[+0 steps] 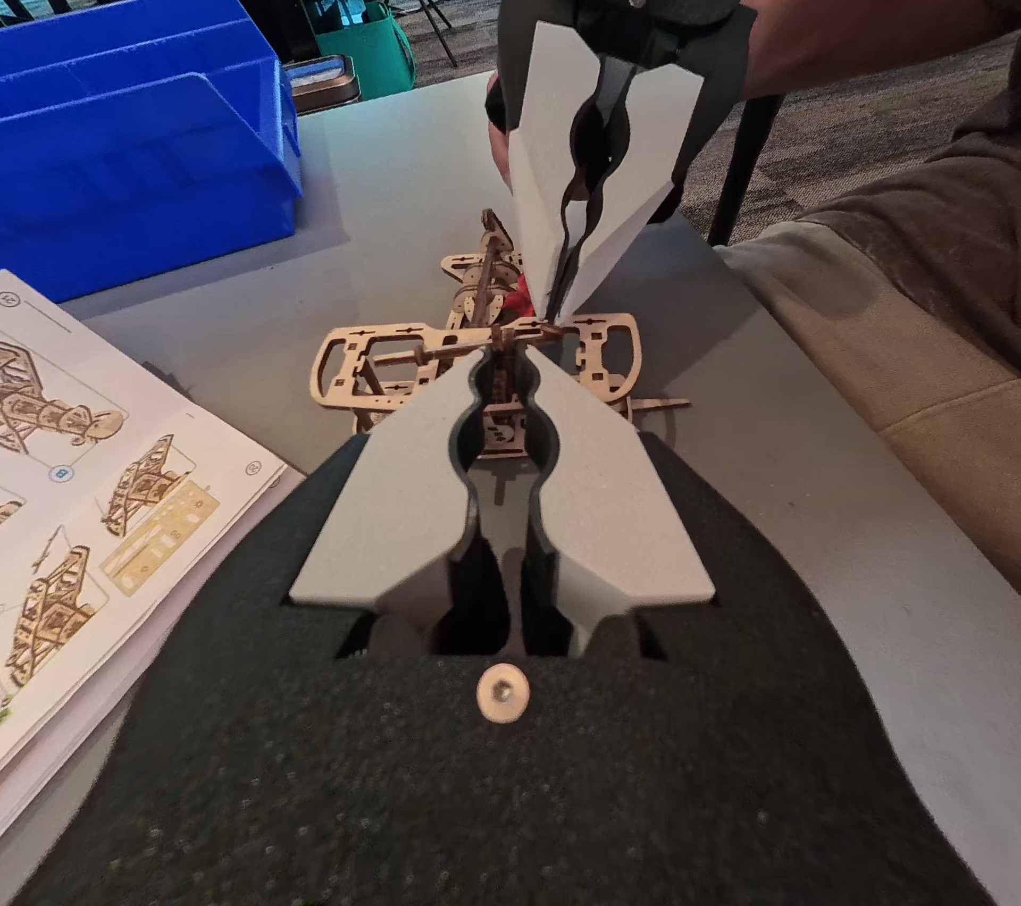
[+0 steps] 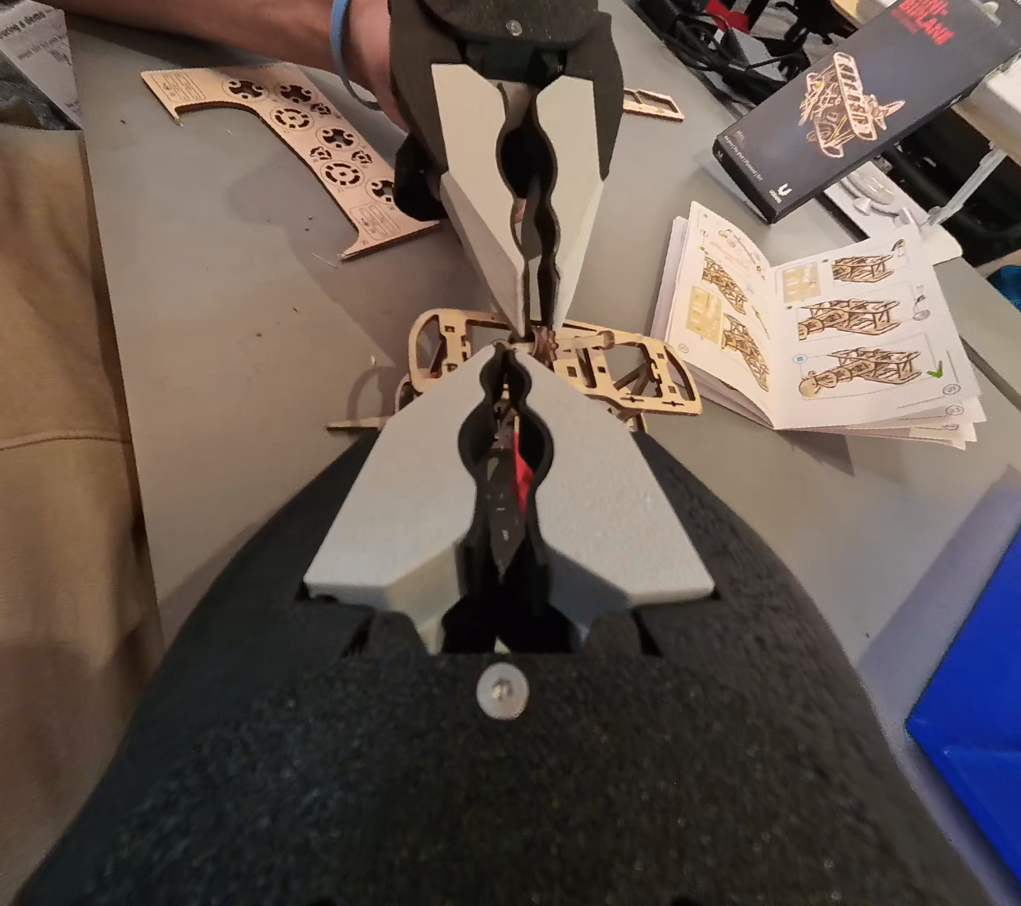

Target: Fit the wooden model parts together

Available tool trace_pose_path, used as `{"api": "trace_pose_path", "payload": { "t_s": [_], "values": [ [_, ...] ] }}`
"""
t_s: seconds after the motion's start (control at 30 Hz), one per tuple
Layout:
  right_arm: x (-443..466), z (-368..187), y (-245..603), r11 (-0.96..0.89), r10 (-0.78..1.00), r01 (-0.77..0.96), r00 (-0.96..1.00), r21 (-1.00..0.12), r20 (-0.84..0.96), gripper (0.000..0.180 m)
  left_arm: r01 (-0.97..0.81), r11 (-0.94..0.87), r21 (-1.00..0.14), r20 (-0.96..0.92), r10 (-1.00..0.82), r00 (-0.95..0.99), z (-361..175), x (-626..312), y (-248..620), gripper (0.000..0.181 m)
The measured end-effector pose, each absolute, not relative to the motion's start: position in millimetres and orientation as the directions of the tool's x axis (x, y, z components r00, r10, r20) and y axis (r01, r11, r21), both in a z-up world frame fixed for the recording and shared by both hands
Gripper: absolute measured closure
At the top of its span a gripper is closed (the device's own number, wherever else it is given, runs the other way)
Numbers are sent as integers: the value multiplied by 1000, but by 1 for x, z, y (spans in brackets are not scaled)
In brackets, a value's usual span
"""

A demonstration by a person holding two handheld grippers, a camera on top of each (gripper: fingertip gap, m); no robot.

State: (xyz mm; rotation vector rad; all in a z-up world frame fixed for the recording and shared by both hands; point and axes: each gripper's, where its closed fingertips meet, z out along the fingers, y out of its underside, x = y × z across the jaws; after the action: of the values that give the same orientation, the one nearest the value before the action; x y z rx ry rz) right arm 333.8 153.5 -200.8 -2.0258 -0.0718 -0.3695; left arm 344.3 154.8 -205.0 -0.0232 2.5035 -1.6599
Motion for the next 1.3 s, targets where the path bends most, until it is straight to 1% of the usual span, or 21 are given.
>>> {"api": "trace_pose_path", "payload": {
  "t_s": [0.03, 0.37, 0.67, 0.97, 1.3],
  "values": [
    [334, -201, 153, -467, -110, 210, 950, -859, 292, 180, 58, 392, -918, -102, -91, -991, -205, 345, 155, 176],
    [335, -201, 154, -465, -134, 195, 949, -864, 286, 179, 29, 391, -920, -76, -105, -992, -205, 346, 154, 176],
    [330, -205, 156, -472, -123, 113, 974, -874, 192, 173, 24, 391, -920, -71, -106, -992, -205, 346, 154, 176],
    [329, -207, 157, -492, -119, 117, 972, -862, 200, 179, 22, 392, -920, -70, -110, -991, -205, 346, 154, 176],
    [326, -203, 158, -473, -110, 98, 979, -876, 169, 180, 27, 392, -920, -77, -113, -991, -205, 346, 154, 176]
  ]
}}
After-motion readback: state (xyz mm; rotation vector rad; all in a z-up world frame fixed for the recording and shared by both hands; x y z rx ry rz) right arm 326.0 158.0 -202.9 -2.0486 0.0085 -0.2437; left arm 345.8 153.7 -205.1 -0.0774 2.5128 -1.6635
